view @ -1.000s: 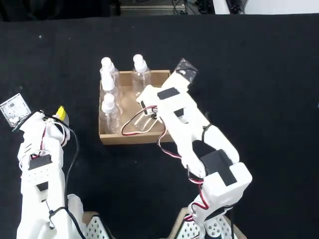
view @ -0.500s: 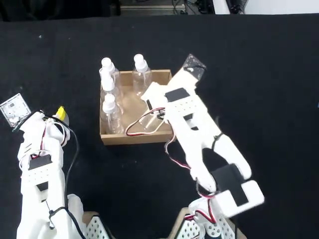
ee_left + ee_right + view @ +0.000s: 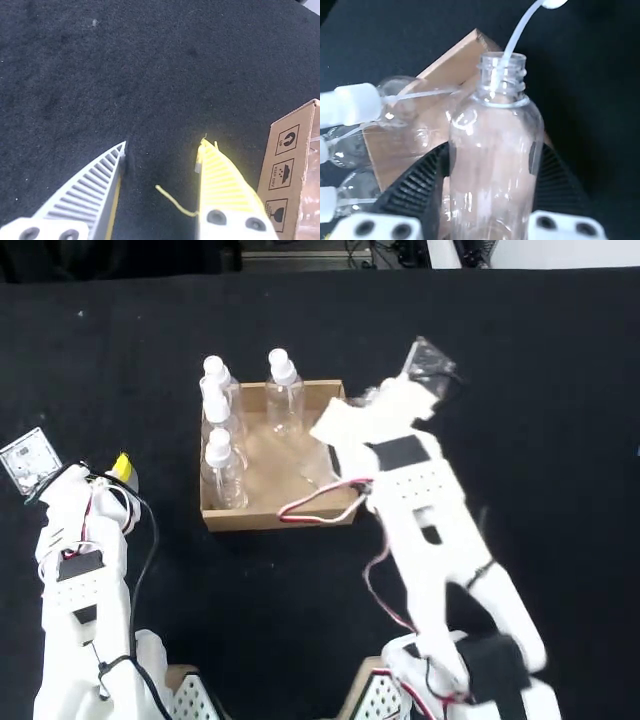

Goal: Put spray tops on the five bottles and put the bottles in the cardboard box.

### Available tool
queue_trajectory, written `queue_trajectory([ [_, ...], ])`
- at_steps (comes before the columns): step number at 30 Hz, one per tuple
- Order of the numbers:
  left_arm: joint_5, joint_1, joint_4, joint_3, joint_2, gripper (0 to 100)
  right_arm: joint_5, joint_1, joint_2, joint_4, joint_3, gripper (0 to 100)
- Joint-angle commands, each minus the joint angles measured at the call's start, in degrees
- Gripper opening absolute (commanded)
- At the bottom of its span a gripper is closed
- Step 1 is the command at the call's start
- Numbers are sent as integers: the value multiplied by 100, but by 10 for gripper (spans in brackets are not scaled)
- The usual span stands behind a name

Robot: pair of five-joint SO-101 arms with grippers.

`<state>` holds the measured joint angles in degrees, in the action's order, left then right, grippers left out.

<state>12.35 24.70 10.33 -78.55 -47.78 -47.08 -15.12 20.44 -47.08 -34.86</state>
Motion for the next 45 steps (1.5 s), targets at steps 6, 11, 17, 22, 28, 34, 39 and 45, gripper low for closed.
queue_trajectory([
  [6,-35,-48,-132,57,-62,202,1749,1090,2000,-1240,-31,177],
  [11,-35,-48,-132,57,-62,202,3376,2382,2844,-1495,-84,177],
  [17,-35,-48,-132,48,-62,202,4484,3798,2782,1020,-1534,177],
  [22,-35,-48,-132,40,-62,202,5064,4237,2563,4492,-3389,177],
  [28,-35,-57,-132,40,-62,202,5310,4369,1991,7552,-4620,177],
  [34,-35,-57,-132,31,-62,202,5389,4413,743,8334,-4163,177],
  [39,-35,-57,-132,31,-62,202,5389,4519,-760,8923,-3442,179],
  [45,-35,-57,-132,31,-62,202,5389,4659,-2466,11147,-3275,179],
])
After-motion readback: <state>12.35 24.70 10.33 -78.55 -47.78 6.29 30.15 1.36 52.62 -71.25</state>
